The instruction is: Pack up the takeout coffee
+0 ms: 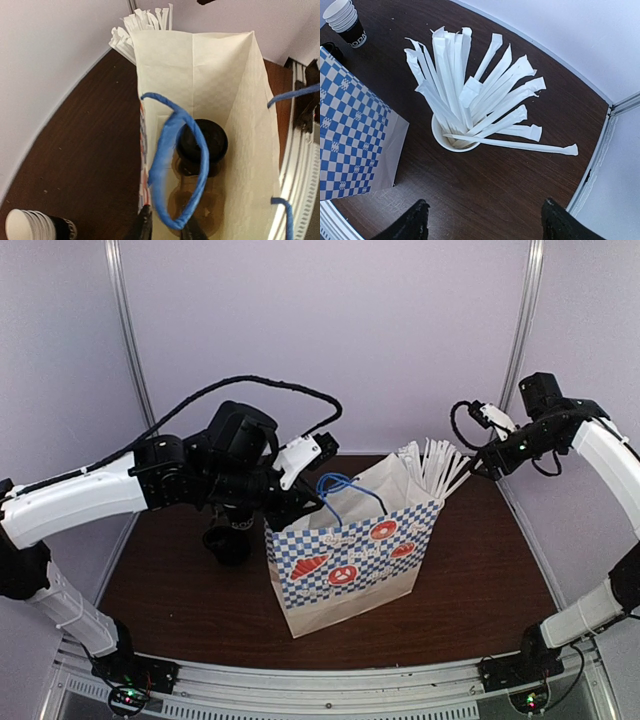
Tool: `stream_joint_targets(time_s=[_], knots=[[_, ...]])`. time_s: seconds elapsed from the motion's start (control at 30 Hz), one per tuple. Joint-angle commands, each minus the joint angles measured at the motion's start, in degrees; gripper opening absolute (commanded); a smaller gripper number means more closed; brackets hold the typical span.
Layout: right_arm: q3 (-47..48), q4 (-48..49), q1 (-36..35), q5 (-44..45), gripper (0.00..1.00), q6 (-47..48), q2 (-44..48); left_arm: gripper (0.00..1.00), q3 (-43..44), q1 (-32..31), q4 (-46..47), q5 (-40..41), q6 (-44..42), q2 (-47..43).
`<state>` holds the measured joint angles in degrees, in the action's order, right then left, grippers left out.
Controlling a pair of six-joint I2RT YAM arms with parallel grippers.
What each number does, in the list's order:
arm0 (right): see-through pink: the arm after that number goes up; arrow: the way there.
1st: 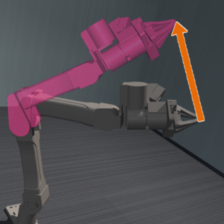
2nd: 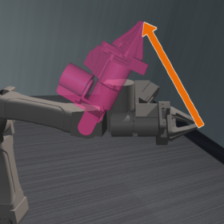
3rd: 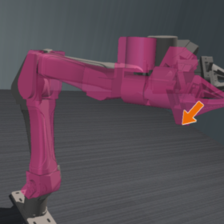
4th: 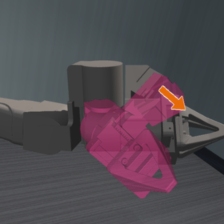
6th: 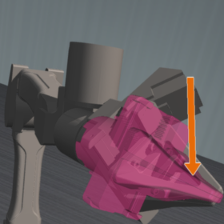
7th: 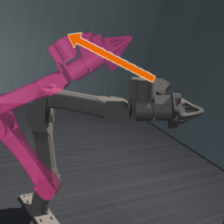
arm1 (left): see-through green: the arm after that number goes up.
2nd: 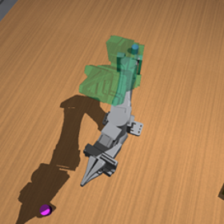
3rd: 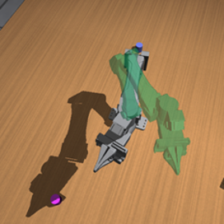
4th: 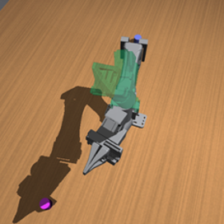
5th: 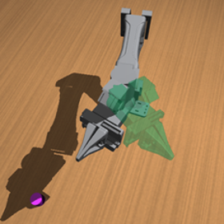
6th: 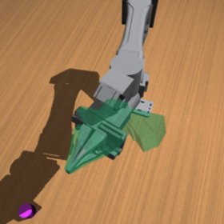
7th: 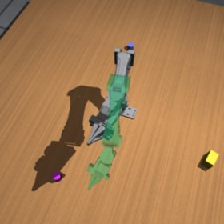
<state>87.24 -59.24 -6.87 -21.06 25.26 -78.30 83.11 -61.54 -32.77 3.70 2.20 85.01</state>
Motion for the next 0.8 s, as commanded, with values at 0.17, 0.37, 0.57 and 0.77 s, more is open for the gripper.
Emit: stream_joint_targets(time_s=[0.17, 0.37, 0.57, 0.77], knots=[[-4.0, 7.9, 0.5, -9.1, 0.67, -3.5, -3.7, 0.53, 0.9, 0.4, 2.3, 5.9, -3.7, -7.0], [-1.7, 10.5, 0.2, -10.8, 0.64, -5.1, -9.0, 0.58, 0.8, 0.4, 1.9, 9.0, -3.8, -9.8], [-0.6, 12.3, -1.2, -11.9, 0.60, -4.7, -12.9, 0.59, -0.5, 0.4, 2.1, 10.3, -2.5, -11.9], [0.7, 13.3, -2.6, -12.0, 0.52, -5.1, -15.5, 0.59, -1.2, 0.4, 1.8, 10.5, -2.4, -12.1]])
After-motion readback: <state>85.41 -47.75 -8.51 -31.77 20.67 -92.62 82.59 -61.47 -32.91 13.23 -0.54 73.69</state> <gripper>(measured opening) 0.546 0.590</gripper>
